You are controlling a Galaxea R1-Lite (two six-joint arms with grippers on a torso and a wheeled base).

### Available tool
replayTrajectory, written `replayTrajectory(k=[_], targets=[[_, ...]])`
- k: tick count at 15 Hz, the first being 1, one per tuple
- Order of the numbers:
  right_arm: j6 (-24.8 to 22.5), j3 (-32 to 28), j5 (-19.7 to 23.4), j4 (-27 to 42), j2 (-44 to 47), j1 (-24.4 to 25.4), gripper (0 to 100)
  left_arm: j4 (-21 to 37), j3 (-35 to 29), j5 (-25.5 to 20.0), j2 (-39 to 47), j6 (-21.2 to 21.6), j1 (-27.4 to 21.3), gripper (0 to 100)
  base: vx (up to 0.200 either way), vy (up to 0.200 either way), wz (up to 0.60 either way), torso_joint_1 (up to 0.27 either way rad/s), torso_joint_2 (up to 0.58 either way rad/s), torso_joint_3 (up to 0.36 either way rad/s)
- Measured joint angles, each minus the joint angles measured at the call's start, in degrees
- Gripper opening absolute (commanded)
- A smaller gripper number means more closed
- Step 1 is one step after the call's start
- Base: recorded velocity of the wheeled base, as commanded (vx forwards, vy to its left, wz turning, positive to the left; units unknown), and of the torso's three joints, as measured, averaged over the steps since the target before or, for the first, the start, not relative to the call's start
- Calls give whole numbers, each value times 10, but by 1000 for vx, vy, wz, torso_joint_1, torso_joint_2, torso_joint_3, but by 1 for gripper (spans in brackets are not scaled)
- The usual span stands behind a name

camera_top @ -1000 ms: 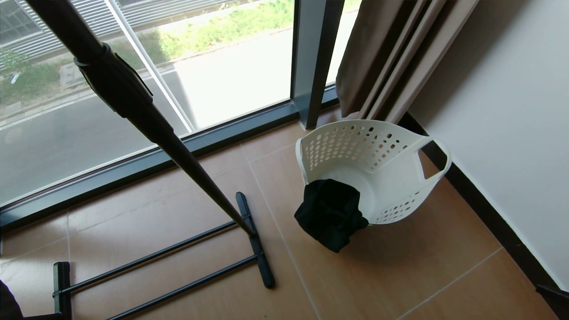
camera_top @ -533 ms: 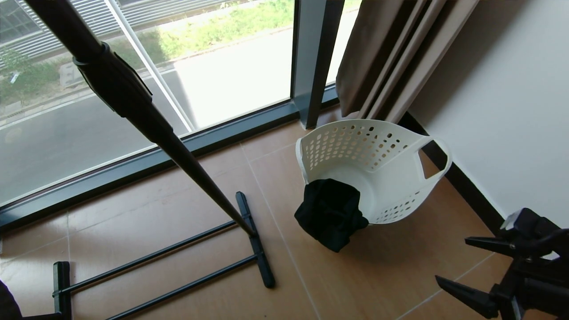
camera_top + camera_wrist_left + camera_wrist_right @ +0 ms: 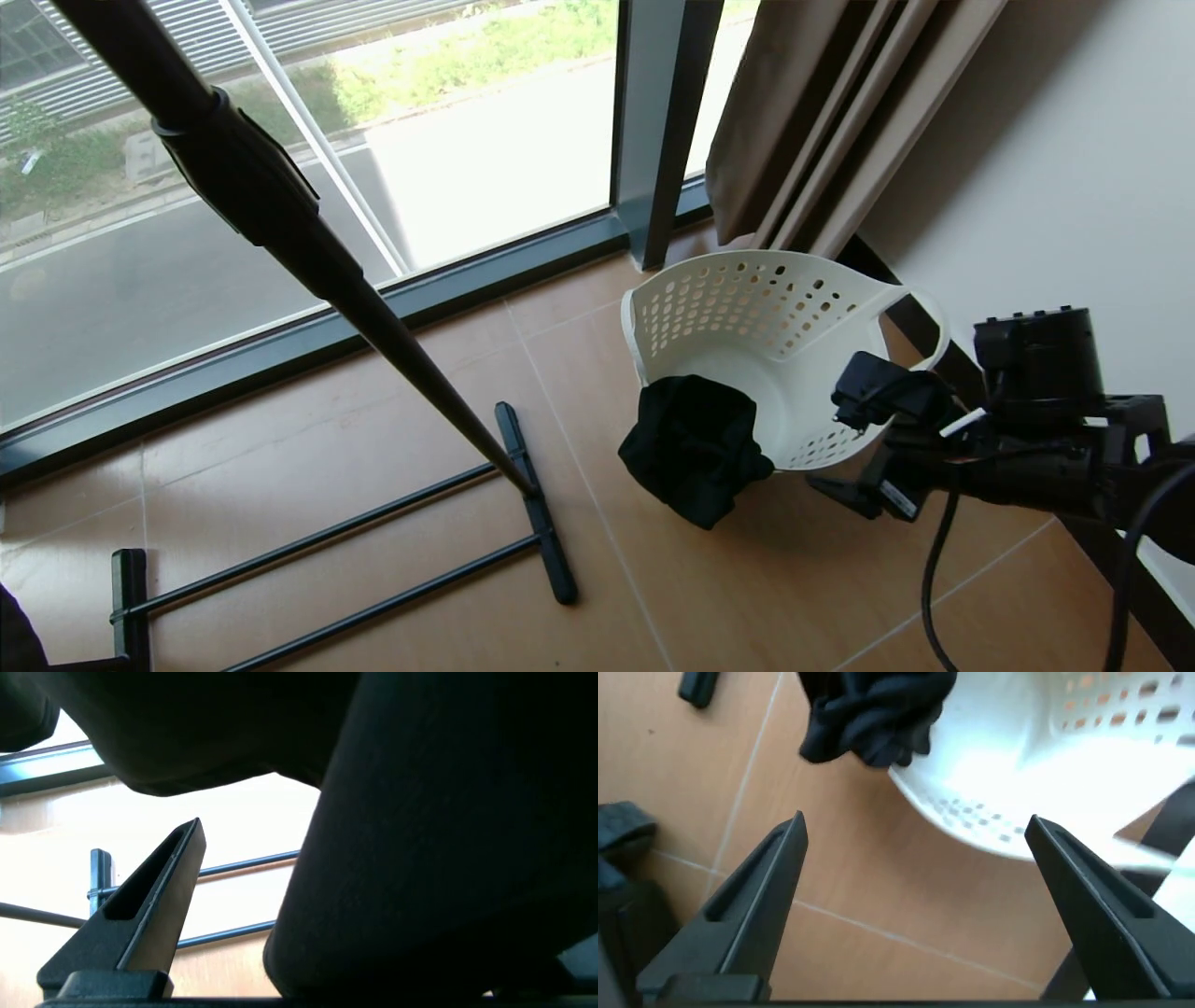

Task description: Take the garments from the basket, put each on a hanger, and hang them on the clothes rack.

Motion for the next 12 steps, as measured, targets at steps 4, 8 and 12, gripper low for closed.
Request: replayTrajectory(k=[4,8,12], targets=[[-94,-122,-29,1,97,24,100,0,0,0,0,0,0,100,0,0,0,0,0,0],[-158,-242,-59,3,185,44,100,0,0,0,0,0,0,100,0,0,0,0,0,0],[-178,-318,-73,3,254,62,100,0,0,0,0,0,0,100,0,0,0,0,0,0]])
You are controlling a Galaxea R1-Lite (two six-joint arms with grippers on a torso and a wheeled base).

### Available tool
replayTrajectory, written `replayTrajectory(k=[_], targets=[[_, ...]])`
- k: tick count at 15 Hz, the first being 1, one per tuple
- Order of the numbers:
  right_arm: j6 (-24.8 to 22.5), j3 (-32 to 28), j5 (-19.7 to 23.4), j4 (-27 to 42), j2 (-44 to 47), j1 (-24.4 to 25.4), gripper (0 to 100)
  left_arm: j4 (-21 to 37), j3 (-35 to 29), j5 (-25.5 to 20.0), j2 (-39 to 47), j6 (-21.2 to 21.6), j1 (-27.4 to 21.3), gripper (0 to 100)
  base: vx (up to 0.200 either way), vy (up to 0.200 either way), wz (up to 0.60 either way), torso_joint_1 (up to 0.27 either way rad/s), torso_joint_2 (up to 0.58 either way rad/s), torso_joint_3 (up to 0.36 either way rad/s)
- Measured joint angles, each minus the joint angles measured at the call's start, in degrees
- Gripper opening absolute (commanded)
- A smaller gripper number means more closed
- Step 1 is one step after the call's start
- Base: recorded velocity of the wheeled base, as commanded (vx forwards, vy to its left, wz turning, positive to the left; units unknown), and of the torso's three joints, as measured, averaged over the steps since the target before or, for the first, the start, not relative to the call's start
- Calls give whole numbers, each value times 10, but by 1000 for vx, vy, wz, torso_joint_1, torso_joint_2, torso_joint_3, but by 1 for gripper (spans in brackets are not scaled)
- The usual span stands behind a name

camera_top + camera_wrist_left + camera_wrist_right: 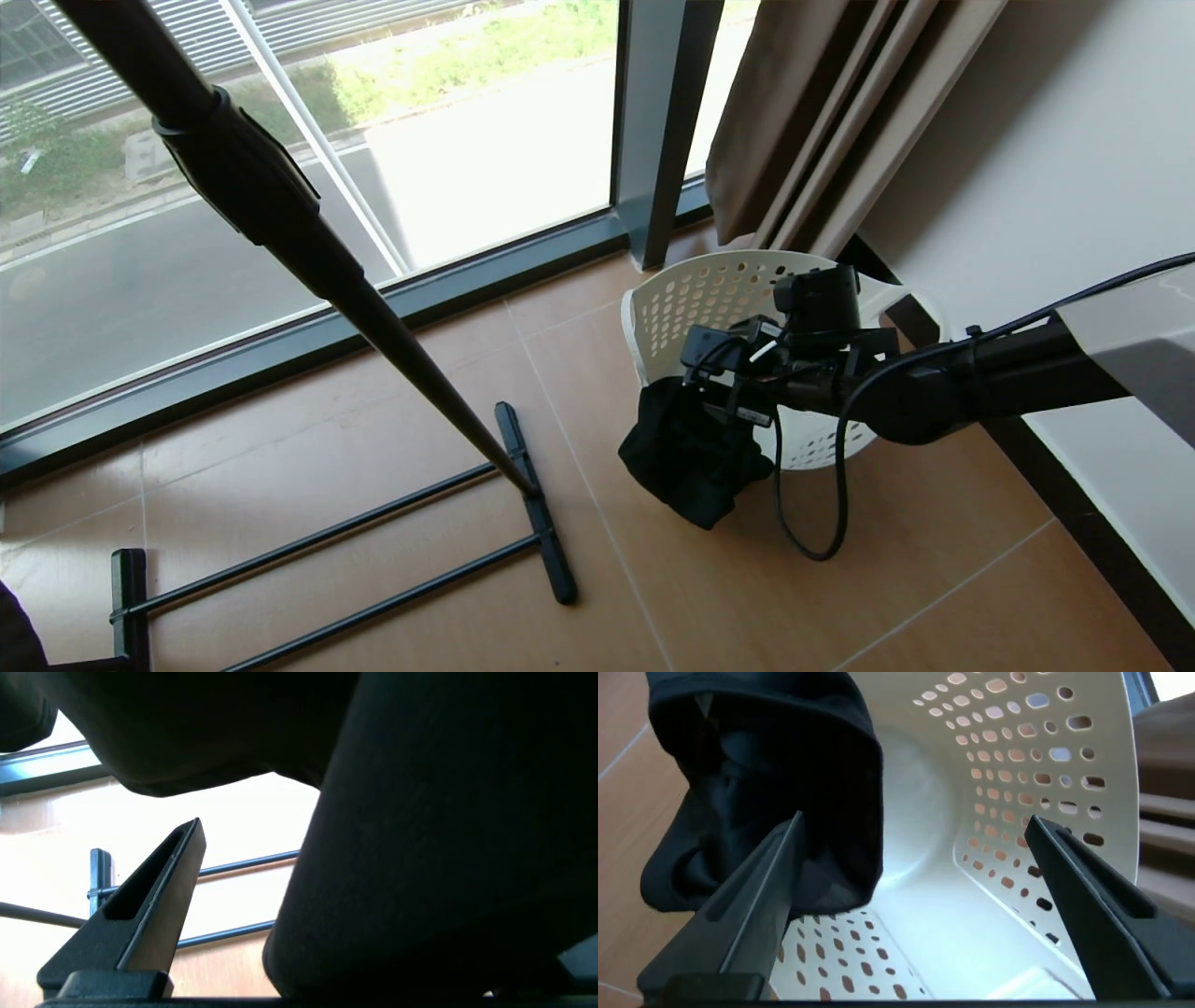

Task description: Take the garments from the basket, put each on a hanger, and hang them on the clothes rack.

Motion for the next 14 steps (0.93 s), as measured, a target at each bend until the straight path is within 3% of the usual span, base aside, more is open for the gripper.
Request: replayTrajectory(k=[4,14], targets=[[-4,-54,-8,1,50,2,100,0,0,0,0,0,0,100,0,0,0,0,0,0],[-4,-99,-11,0,97,-25,100,0,0,0,0,0,0,100,0,0,0,0,0,0]])
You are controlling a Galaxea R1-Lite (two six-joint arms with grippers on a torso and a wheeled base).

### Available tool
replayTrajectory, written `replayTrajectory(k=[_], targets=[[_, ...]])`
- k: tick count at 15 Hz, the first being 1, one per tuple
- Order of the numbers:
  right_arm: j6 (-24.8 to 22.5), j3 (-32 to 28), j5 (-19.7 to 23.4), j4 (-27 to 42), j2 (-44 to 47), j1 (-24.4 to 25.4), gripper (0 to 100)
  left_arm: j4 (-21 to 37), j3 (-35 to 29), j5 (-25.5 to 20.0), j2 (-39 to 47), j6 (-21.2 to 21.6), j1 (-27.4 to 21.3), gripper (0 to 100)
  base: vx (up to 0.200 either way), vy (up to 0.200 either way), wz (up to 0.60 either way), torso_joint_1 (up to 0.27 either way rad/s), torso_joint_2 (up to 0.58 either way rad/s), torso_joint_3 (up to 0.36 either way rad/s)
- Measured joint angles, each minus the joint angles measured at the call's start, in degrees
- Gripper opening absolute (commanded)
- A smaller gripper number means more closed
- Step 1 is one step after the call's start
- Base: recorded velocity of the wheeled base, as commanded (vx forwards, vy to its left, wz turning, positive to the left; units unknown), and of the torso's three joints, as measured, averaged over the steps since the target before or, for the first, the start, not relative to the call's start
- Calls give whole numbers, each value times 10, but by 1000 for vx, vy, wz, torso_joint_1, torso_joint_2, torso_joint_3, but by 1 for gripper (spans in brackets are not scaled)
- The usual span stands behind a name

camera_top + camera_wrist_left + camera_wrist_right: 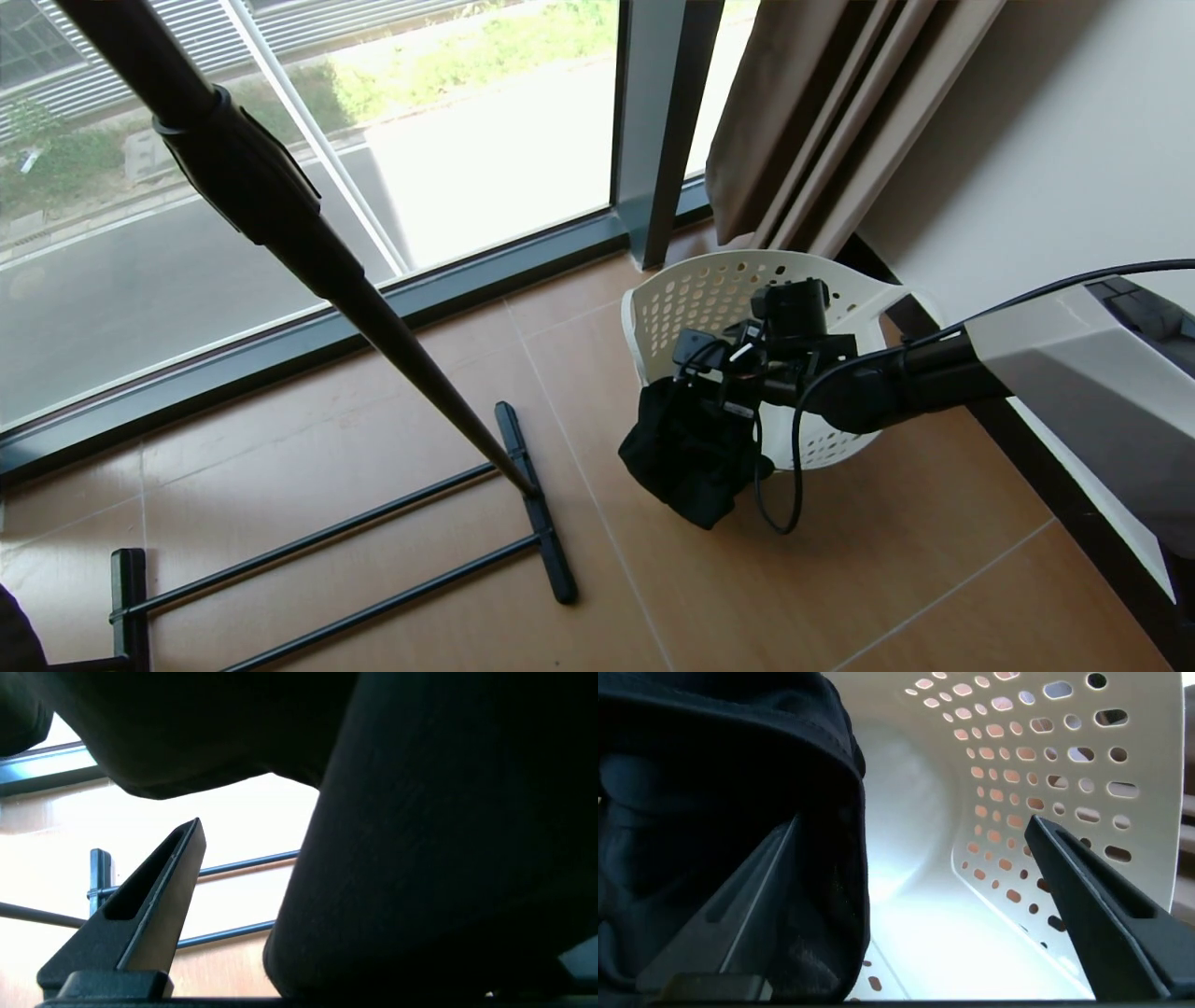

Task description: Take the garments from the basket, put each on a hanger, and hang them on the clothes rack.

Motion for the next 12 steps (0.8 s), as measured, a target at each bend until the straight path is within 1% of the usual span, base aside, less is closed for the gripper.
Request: replayTrajectory(k=[6,7,12], targets=[[1,-19,0,-1,18,-9,100,0,0,0,0,0,0,100,0,0,0,0,0,0],[1,-20,1,-2,19,-9,0,0,0,0,0,0,0,100,0,0,0,0,0,0],[5,-20,1,-3,18,-10,0,0,0,0,0,2,0,100,0,0,0,0,0,0]])
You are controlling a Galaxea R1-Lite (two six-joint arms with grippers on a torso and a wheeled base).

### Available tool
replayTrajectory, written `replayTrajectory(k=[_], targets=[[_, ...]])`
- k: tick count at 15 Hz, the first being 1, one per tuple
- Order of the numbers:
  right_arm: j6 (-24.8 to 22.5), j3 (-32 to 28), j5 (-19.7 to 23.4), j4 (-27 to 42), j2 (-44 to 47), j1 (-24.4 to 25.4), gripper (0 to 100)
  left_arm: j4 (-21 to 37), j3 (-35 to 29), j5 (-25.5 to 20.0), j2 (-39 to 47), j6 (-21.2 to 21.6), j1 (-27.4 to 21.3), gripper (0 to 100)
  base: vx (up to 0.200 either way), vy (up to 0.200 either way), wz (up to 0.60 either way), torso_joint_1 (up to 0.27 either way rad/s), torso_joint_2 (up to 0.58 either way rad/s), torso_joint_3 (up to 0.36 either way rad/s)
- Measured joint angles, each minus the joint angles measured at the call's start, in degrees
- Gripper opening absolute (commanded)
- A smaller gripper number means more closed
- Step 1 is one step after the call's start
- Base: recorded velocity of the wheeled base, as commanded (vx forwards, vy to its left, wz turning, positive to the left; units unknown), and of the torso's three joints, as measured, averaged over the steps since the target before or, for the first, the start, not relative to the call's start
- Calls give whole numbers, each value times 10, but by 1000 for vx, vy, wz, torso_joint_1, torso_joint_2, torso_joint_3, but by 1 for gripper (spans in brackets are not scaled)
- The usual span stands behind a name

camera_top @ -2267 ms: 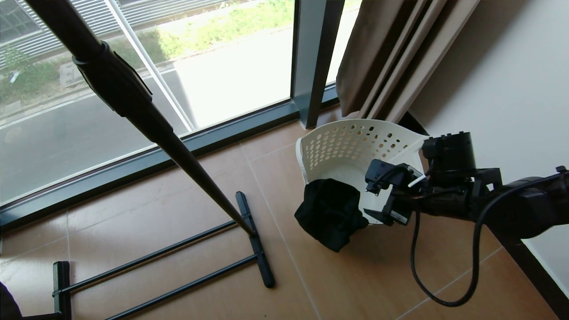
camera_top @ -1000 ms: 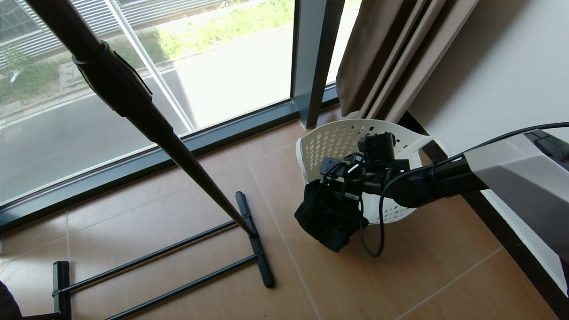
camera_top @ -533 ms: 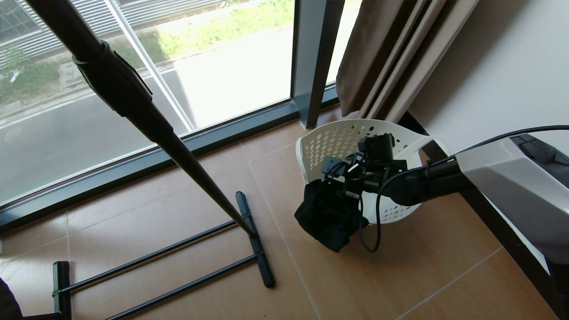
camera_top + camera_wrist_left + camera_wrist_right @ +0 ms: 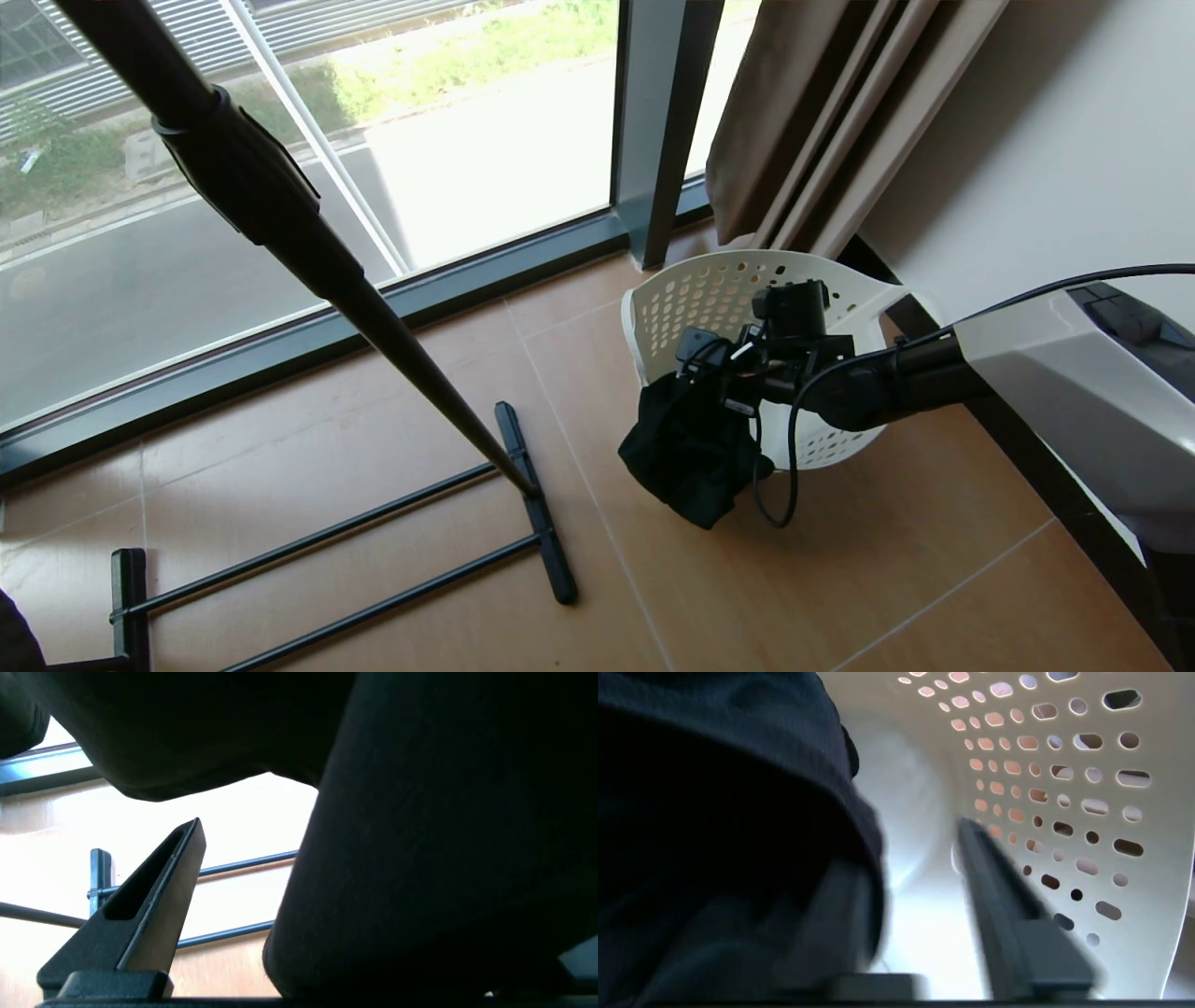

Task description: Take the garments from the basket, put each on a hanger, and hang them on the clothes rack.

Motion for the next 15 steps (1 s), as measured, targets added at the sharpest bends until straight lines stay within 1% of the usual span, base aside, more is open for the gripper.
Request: replayTrajectory(k=[3,6,9,12,13,15], targets=[[11,12,0,-9,-8,1,0,0,0,0,0,1,0,100,0,0,0,0,0,0],[14,61,0,-56,-37,4,0,0,0,0,0,0,0,100,0,0,0,0,0,0],[17,143,0,-94,-91,7,0,0,0,-1,0,0,0,100,0,0,0,0,0,0],[36,219,0,-105,-158,14,0,0,0,0,0,0,0,100,0,0,0,0,0,0],[45,250,1,-106,-187,19,0,0,0,0,0,0,0,100,0,0,0,0,0,0],[80,308,1,-107,-251,30,0,0,0,0,0,0,0,100,0,0,0,0,0,0]])
